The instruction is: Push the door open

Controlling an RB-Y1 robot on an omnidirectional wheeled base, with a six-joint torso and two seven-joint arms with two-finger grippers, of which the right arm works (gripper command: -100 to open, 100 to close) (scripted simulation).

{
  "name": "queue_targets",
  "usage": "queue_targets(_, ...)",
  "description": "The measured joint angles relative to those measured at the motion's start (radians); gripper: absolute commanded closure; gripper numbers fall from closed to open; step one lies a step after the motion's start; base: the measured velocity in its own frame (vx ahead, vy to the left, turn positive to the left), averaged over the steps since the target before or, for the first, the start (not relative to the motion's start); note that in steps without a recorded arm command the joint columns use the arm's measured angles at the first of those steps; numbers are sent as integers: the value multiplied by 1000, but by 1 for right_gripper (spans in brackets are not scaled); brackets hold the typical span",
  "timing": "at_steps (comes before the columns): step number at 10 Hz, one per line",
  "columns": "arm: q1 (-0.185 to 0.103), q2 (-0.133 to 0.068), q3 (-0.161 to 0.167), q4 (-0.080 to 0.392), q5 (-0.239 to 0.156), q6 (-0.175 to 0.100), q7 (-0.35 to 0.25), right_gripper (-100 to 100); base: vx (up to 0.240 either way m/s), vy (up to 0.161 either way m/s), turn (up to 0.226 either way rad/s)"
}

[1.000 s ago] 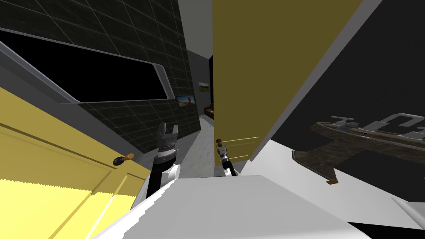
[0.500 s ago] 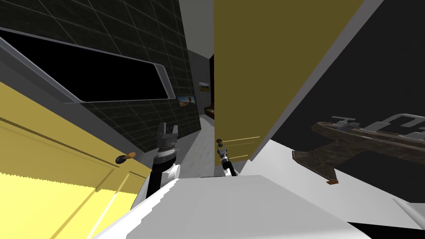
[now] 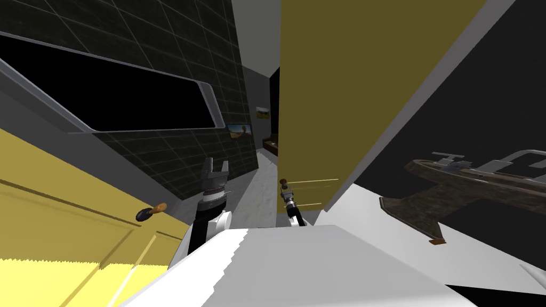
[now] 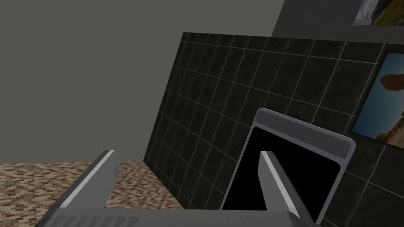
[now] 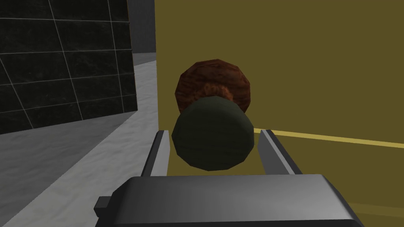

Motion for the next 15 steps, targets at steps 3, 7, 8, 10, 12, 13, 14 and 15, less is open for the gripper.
queue_targets(3,13,-24,-18,-49,-10,12,9,100,134,63,-42)
queue_targets(7,8,-37,-48,-34,-28,3,20,100,132,66,-38)
queue_targets(8,-23,-32,-53,24,-30,-27,2,100,88,39,-1)
queue_targets(10,-23,-36,-66,18,-37,-26,5,100,92,45,-25)
queue_targets(12,-29,-39,-77,24,-44,-26,6,100,90,52,-44)
queue_targets(13,-27,-44,-79,27,-45,-33,0,100,45,25,-12)
queue_targets(14,-20,-46,-82,13,-47,-30,3,100,7,-3,11)
queue_targets(15,-13,-46,-84,-2,-47,-25,10,100,44,38,-28)
